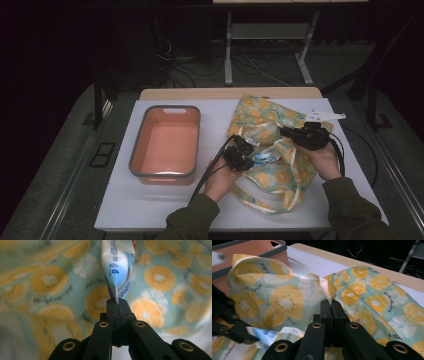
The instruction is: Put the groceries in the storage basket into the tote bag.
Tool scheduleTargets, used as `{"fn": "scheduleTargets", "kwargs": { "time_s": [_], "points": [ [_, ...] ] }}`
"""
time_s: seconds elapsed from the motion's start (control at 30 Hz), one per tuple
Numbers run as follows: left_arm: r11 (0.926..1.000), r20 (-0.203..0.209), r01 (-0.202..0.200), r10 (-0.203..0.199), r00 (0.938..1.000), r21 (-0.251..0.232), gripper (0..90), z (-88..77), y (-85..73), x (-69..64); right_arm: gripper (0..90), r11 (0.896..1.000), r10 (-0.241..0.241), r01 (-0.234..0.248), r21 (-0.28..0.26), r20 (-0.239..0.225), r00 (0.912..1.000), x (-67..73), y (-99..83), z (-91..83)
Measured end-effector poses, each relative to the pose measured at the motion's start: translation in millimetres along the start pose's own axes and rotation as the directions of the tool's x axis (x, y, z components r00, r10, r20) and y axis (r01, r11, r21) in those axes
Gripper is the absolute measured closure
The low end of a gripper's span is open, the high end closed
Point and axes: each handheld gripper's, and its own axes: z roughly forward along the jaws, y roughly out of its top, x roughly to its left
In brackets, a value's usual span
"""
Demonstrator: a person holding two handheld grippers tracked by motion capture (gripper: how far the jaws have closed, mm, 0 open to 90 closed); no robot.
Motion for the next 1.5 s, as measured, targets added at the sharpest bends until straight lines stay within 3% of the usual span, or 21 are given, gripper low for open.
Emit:
{"fn": "scheduleTargets", "kwargs": {
  "time_s": [0.33,0.5,0.63,0.87,0.97,1.1,1.27,1.5],
  "points": [
    [0.9975,-0.033,0.064,-0.065,0.9973,-0.03,89.5,30.9,22.4,12.5,89.5,1.0,-0.001,0.001,-0.01,-0.006,1.0,0.4,0.9,-0.9],
    [0.9949,-0.039,0.065,-0.068,0.9969,-0.078,85.4,39.3,28.0,12.2,89.5,1.0,0.005,-0.005,-0.013,-0.008,1.0,-0.8,0.7,-2.5],
    [0.9937,-0.044,0.05,-0.055,0.9975,-0.1,69.3,25.5,21.6,14.7,89.5,1.0,0.008,-0.008,-0.016,-0.007,0.9999,-2.7,0.5,-4.3],
    [0.9885,-0.002,0.019,-0.02,0.9998,-0.15,54.8,-14.4,0.1,12.5,89.5,1.0,0.01,-0.011,-0.015,-0.022,0.9997,-1.5,1.6,-6.0],
    [0.9847,0.026,0.005,-0.001,0.9997,-0.174,50.7,-27.7,-11.0,7.9,89.5,1.0,0.003,-0.004,-0.008,-0.034,0.9994,2.2,2.2,-6.1],
    [0.9853,0.019,-0.021,0.025,0.9995,-0.17,45.4,-35.5,-20.6,1.1,89.5,1.0,-0.012,0.012,0.001,-0.047,0.9988,6.8,2.8,-6.7],
    [0.9844,0.05,-0.054,0.063,0.9968,-0.167,42.8,-46.9,-39.9,-11.4,89.5,0.999,-0.038,0.04,0.019,-0.091,0.9951,16.7,2.8,-10.8],
    [0.9854,0.053,-0.042,0.051,0.9973,-0.165,42.2,-53.7,-66.6,-11.5,89.4,0.993,-0.083,0.095,0.07,-0.154,0.9845,39.0,-6.0,-15.7]
  ]
}}
